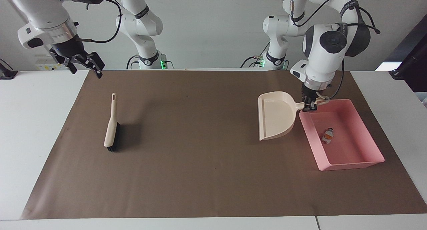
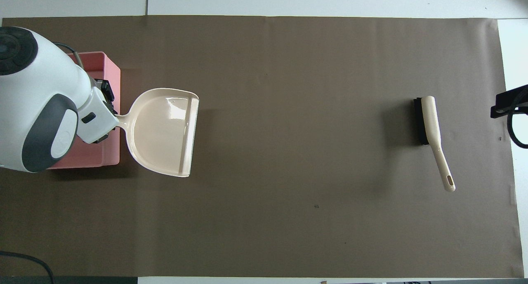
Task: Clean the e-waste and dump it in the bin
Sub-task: 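Lower the dustpan back onto the table with the left gripper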
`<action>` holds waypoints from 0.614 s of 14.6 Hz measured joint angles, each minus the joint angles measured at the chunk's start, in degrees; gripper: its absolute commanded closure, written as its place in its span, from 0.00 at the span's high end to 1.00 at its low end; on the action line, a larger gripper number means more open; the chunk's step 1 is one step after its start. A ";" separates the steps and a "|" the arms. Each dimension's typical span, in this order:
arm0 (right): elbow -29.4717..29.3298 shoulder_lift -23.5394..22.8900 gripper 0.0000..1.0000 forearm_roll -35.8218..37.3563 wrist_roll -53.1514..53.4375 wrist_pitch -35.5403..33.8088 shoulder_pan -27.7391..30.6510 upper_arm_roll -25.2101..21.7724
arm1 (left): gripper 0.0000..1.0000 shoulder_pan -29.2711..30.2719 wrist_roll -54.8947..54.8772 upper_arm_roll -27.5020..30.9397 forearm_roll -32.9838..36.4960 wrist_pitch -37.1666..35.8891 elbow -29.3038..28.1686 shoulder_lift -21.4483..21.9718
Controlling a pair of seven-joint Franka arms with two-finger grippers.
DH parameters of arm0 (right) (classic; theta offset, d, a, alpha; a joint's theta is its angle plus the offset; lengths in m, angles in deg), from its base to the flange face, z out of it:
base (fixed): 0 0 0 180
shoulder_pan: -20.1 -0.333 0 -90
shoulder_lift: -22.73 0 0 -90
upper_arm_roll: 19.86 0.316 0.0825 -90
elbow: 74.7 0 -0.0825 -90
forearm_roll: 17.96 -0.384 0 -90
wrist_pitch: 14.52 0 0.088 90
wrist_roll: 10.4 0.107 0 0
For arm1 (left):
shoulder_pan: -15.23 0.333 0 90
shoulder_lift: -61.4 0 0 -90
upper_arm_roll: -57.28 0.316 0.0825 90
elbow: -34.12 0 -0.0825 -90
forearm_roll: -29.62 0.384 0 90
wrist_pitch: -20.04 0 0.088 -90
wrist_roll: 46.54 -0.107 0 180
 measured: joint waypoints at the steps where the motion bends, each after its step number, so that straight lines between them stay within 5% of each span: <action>1: 0.00 0.00 1.00 0.00 0.23 0.00 -1.34 -1.21 | 0.03 -1.69 2.90 -0.04 0.00 2.53 -2.55 -0.06; 9: 0.07 0.00 1.00 -0.06 2.20 -0.33 -3.42 -3.21 | 0.04 -4.65 9.90 0.45 0.00 11.74 -11.76 -1.06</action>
